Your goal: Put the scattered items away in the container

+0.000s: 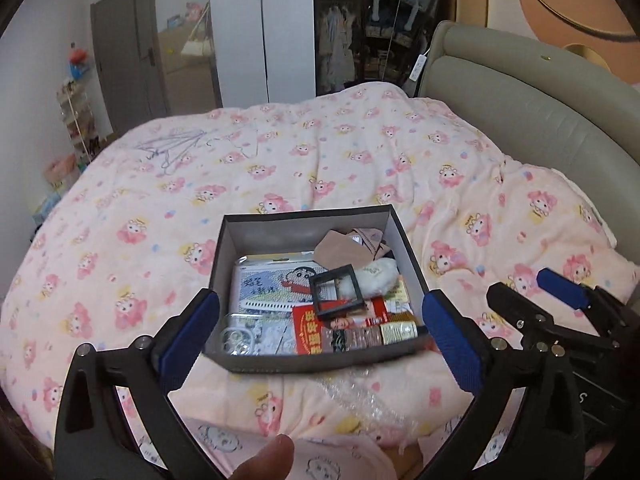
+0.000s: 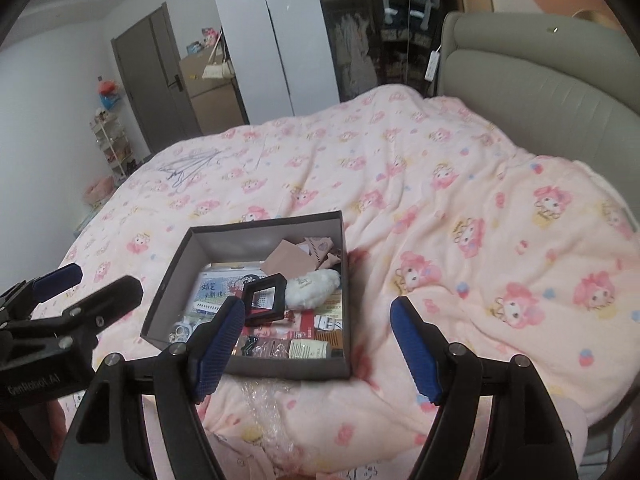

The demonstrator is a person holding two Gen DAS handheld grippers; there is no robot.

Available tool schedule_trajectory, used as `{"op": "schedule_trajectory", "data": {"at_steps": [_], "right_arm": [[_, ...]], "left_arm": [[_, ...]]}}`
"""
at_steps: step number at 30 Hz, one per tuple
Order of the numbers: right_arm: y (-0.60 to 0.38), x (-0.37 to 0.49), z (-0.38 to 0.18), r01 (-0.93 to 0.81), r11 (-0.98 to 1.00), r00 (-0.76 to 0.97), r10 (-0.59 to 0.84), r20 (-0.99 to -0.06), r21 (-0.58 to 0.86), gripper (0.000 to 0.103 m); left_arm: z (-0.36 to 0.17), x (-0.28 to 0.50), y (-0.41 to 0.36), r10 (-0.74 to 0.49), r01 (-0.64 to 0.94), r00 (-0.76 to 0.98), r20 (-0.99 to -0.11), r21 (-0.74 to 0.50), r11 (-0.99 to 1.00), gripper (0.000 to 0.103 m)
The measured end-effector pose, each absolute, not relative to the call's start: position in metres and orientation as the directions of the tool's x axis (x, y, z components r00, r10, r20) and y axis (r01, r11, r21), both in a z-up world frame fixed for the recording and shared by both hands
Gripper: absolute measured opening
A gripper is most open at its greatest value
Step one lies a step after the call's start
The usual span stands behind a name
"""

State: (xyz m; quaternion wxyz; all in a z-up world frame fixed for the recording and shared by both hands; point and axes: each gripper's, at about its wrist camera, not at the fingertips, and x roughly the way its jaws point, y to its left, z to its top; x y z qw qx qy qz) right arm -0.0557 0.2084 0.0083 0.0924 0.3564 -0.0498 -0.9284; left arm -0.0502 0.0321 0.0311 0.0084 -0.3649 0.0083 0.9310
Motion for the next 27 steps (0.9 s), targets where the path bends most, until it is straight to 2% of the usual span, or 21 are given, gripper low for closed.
{"op": "schedule_trajectory", "data": {"at_steps": [9,27], "right_arm": [[0.207,-0.017,0.002,0.105,-0.982,-0.724,-0.183,-0.665,0.155,0.073],[0.194,0.008,0.001,0.101,-0.990,-0.733,-0.141,-0.665,0.099,0.074]], "left_arm": [[0.020,-0.014,0.033,0.049,-0.031,-0.740,-0.671,-0.038,-0.999,0.102],[0.006,0.007,0.028,0.019,0.013,-0.734,-0.679,-0.042,-0.999,0.102]]}}
